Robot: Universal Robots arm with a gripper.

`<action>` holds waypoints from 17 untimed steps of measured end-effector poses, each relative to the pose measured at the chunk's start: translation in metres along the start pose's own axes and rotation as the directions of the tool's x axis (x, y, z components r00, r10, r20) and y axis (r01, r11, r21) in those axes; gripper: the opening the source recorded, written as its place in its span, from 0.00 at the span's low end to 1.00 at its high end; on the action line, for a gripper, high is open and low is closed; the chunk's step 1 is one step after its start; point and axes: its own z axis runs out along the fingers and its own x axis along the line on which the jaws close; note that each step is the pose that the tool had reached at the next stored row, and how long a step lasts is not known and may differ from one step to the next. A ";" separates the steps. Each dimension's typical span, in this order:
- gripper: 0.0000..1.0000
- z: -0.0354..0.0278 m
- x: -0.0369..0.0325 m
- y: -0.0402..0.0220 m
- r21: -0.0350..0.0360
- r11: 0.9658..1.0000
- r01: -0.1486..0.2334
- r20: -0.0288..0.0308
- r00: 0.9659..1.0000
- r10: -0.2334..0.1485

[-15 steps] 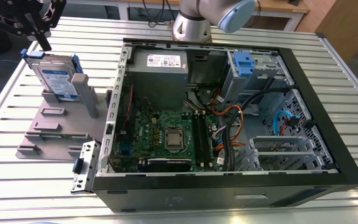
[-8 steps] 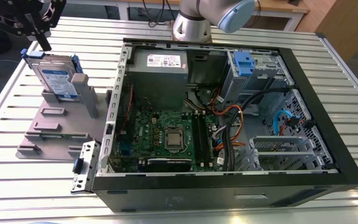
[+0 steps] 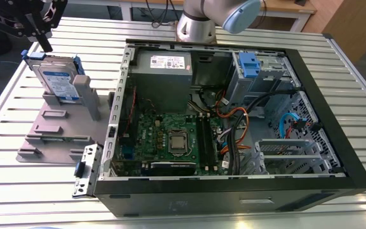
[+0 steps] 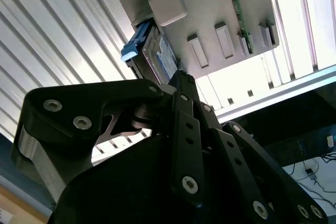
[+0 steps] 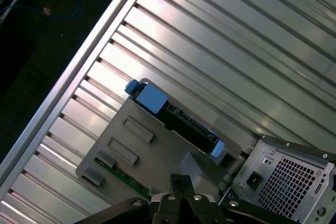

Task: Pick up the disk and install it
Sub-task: 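Pick up the disk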

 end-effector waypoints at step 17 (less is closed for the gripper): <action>0.11 0.0000 0.0000 0.0000 -0.001 0.999 0.036 -0.001 0.999 -0.036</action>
